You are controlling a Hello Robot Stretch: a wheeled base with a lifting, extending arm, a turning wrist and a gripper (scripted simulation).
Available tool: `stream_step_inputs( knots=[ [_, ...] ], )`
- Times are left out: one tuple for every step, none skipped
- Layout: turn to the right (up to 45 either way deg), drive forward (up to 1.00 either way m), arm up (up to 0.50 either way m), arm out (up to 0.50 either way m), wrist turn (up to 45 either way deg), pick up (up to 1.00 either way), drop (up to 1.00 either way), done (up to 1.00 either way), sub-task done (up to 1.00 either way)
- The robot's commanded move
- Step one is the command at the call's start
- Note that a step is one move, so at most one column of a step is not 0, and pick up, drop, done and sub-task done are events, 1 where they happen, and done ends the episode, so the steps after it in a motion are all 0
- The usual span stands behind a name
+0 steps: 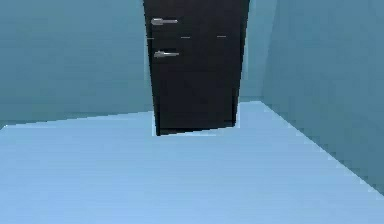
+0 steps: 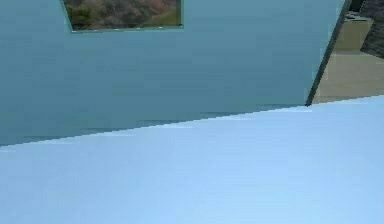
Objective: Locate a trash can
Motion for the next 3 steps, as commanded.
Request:
stream_step_inputs(
  knots=[
    [3.0,0.0,0.0,0.0,0.0,0.0,0.0,0.0,0.0],
    [0.0,0.05,0.0,0.0,0.0,0.0,0.0,0.0,0.0],
    [-45.0,0.0,0.0,0.0,0.0,0.0,0.0,0.0,0.0]
  ],
)
